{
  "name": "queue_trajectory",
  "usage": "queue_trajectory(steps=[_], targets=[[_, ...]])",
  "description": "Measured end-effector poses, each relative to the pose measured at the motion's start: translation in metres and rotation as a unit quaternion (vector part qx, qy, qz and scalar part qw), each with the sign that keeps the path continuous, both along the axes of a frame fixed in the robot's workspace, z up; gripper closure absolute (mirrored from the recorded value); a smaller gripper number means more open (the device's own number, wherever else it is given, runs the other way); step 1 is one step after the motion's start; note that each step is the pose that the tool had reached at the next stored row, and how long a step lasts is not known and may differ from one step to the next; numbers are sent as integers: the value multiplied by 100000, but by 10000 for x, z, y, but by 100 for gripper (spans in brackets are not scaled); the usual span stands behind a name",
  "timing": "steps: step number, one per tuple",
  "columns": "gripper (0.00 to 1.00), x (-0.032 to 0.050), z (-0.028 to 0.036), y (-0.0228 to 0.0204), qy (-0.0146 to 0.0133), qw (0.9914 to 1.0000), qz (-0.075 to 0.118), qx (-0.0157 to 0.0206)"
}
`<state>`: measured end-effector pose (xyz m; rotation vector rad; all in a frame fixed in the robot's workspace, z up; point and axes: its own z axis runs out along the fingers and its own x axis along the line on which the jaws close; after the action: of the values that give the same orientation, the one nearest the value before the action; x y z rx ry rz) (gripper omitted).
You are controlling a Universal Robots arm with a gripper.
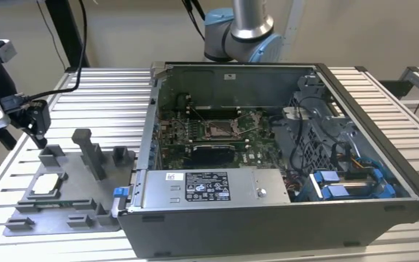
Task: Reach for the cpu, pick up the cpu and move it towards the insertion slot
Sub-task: 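Pick up the cpu and move it towards the insertion slot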
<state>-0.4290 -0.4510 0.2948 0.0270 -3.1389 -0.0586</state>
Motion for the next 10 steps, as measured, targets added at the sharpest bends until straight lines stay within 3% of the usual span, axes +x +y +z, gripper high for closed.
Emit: queue_trajectory(steps=[10], targets=[[100, -3, -104, 0, -5, 100000, -14, 4]])
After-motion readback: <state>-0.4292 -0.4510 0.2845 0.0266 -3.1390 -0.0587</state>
